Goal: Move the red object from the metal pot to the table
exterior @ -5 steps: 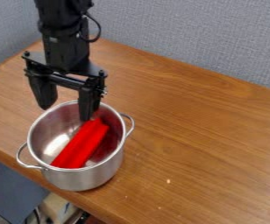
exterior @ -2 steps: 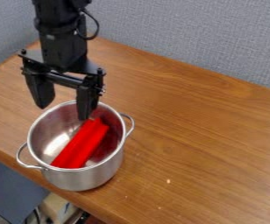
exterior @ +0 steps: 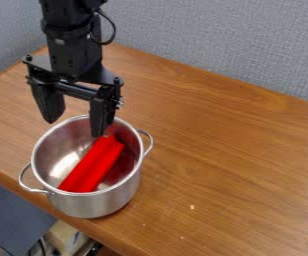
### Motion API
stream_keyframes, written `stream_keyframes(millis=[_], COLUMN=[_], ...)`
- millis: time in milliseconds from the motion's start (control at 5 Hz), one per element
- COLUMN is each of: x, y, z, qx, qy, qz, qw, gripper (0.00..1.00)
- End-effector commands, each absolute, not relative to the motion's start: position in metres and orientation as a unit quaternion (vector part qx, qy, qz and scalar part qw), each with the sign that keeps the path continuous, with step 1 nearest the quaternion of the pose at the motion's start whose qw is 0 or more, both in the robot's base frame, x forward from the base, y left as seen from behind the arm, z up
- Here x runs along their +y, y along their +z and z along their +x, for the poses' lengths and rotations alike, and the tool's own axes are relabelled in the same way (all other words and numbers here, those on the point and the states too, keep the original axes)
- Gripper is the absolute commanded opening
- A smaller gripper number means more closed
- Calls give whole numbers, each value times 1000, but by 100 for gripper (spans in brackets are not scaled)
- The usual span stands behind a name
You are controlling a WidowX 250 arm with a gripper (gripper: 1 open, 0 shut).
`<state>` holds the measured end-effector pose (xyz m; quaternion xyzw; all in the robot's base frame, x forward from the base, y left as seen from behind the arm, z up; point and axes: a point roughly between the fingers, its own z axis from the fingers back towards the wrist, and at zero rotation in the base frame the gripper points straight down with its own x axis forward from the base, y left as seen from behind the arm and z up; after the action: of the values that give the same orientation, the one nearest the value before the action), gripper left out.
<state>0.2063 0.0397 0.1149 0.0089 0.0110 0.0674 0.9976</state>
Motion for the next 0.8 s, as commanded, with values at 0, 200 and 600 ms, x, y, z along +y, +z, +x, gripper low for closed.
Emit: stream_keyframes(millis=[0,200,600], x=[40,43,50], y=[123,126,133], z=[209,214,229], qx=[-2,-4,-16], qy=[64,71,85], qz=[7,0,-7], qw=[998,997,996], gripper=[100,100,100])
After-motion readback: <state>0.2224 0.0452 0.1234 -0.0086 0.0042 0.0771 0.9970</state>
